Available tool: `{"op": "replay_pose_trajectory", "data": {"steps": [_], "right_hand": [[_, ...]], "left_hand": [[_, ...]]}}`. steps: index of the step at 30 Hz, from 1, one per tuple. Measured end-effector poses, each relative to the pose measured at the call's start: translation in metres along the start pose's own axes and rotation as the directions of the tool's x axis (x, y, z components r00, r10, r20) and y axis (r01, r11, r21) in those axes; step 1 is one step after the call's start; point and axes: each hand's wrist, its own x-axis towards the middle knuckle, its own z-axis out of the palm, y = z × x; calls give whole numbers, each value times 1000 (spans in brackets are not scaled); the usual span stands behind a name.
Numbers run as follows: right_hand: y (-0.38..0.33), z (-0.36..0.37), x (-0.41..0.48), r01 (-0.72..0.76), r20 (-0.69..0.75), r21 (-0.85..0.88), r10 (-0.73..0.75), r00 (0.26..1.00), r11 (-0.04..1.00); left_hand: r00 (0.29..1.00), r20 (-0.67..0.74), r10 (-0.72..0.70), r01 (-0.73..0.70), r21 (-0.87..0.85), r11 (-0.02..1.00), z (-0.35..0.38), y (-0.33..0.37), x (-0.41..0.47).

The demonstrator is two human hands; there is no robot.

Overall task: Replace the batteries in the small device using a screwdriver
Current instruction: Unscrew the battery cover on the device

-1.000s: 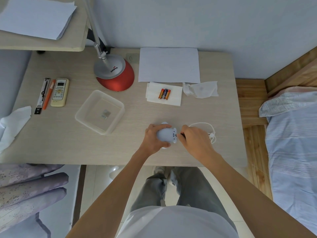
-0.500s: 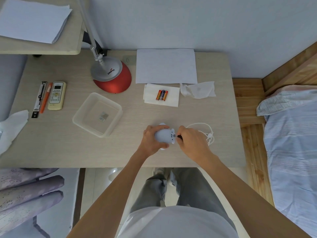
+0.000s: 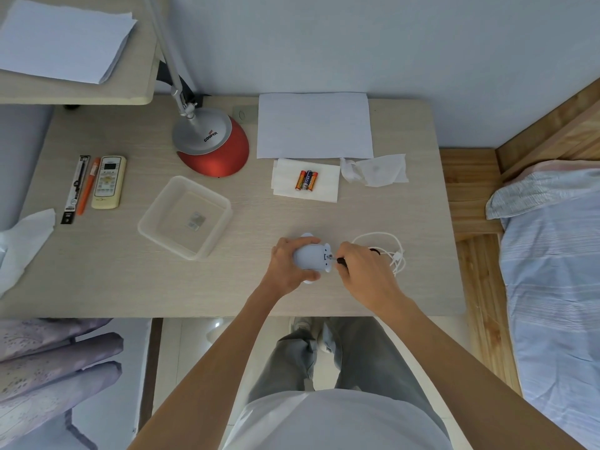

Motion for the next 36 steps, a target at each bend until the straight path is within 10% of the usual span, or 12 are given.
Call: {"op": "replay_pose_trajectory", "data": {"steps": [12, 19, 27, 36], "right_hand": [[18, 5, -4, -84, -138, 248, 121, 983, 965], [80, 11, -15, -314, -356, 442, 486, 798, 840], [141, 44, -14, -563, -225, 477, 712, 665, 676], [156, 58, -10, -521, -180, 584, 725, 665, 623]], "left_hand": [[1000, 10, 18, -18, -27, 999, -4, -1, -1], [999, 18, 38, -37, -55, 998, -8, 0, -3], [998, 26, 50, -47, -104, 993, -10, -6, -2], [996, 42, 74, -69, -112, 991, -9, -12, 1]]}}
